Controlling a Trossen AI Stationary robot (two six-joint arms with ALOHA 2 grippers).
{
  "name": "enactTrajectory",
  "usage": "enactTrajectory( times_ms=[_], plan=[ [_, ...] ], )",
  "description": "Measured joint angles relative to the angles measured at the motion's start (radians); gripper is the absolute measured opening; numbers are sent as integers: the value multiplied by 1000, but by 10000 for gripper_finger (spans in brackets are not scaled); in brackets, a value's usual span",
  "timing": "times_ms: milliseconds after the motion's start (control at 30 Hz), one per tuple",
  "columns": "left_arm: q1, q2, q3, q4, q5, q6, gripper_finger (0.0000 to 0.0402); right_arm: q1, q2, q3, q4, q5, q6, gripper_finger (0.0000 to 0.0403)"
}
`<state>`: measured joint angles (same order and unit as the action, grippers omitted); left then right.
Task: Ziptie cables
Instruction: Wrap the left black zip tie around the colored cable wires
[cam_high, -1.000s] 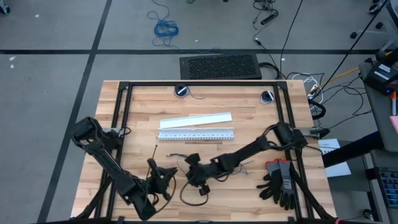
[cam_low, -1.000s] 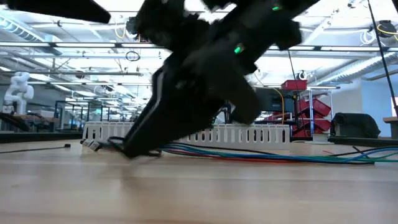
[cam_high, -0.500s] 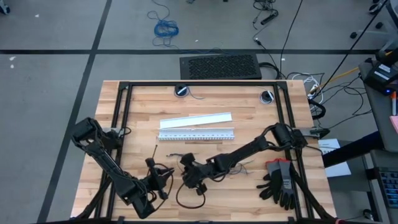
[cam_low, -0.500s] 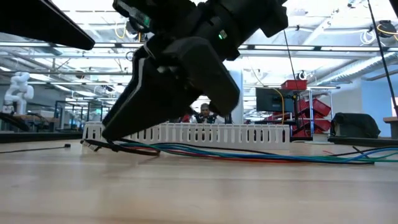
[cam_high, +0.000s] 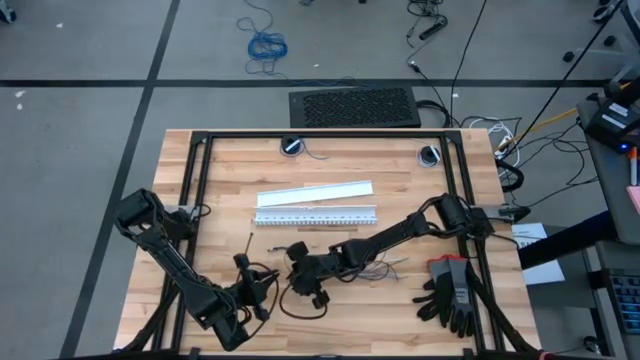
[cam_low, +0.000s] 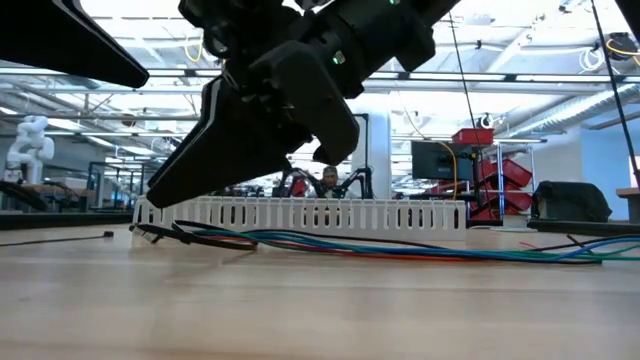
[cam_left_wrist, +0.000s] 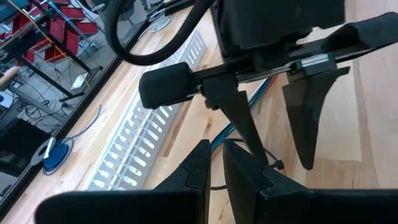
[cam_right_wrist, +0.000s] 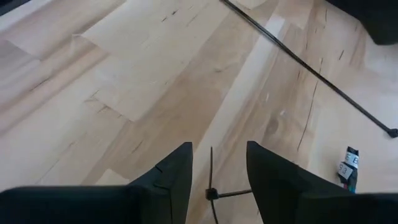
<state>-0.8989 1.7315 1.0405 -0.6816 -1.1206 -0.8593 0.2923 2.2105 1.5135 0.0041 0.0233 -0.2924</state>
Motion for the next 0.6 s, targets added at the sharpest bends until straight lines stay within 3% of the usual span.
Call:
enactTrajectory(
  times_ms=[233, 600],
  plan=[
    [0, 0, 0, -1, 0, 0, 42, -11, 18, 0, 34, -55, 15, 132],
    [2, 0, 0, 0, 3, 0, 42, -12, 66, 1, 37, -55, 49, 81]
  ],
)
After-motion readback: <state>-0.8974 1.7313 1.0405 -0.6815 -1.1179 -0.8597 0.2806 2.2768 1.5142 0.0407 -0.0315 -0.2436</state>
